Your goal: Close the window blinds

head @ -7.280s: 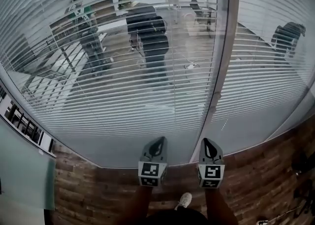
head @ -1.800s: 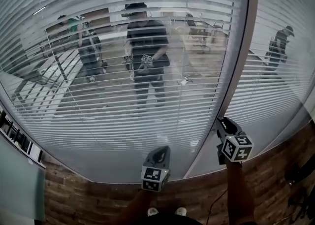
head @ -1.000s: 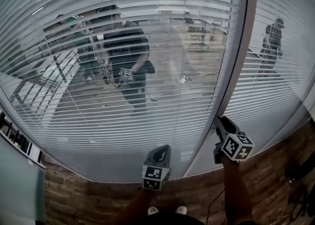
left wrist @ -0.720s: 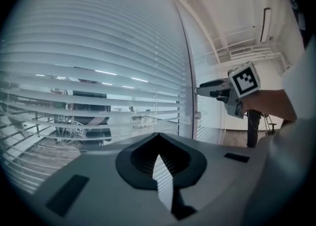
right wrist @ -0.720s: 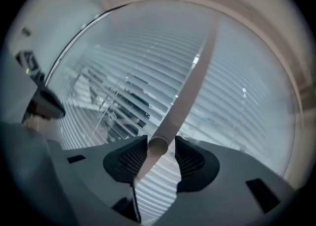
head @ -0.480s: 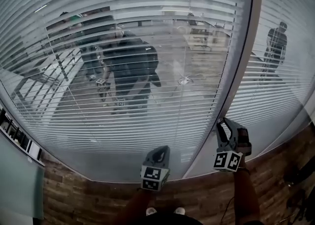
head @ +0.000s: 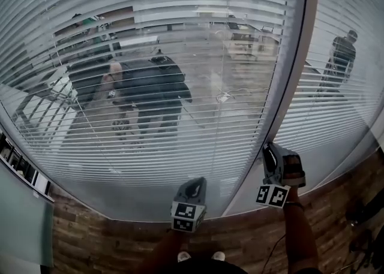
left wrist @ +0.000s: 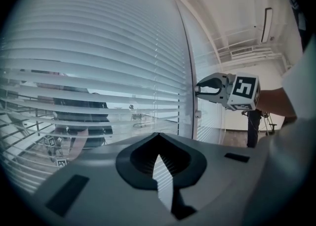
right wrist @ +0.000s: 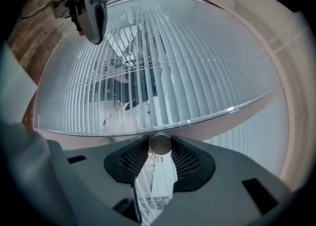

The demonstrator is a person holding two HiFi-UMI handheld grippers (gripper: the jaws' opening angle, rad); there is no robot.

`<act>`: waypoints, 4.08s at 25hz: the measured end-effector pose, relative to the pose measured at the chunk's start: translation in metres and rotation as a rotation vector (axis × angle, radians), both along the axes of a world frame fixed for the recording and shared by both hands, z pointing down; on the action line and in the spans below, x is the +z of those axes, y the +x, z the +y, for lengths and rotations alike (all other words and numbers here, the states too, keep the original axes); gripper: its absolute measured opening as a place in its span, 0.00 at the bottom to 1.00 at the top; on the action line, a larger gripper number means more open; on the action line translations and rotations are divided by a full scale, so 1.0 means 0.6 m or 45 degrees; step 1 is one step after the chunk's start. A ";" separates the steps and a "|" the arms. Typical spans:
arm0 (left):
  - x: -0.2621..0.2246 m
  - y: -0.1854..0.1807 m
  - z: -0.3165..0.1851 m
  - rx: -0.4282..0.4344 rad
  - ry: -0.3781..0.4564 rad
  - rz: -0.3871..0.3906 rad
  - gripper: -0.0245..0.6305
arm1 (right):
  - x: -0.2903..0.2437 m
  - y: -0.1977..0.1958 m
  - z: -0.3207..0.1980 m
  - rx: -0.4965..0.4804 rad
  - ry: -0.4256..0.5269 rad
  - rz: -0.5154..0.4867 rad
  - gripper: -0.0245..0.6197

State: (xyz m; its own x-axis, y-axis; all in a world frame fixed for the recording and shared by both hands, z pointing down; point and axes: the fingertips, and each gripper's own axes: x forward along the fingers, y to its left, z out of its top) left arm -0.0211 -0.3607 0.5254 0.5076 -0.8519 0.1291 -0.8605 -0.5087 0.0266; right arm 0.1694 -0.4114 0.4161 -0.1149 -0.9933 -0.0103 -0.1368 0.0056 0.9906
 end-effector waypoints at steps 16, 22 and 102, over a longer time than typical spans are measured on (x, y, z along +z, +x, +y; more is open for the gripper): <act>0.004 0.005 0.010 0.015 -0.011 -0.008 0.03 | -0.023 0.011 -0.003 -0.029 -0.268 -1.051 0.24; 0.001 0.011 0.011 0.026 -0.015 -0.014 0.03 | -0.018 0.028 -0.010 -0.065 -0.402 -1.588 0.24; 0.000 0.029 0.024 0.054 0.007 -0.061 0.03 | -0.011 0.034 -0.007 -0.138 -0.513 -2.281 0.24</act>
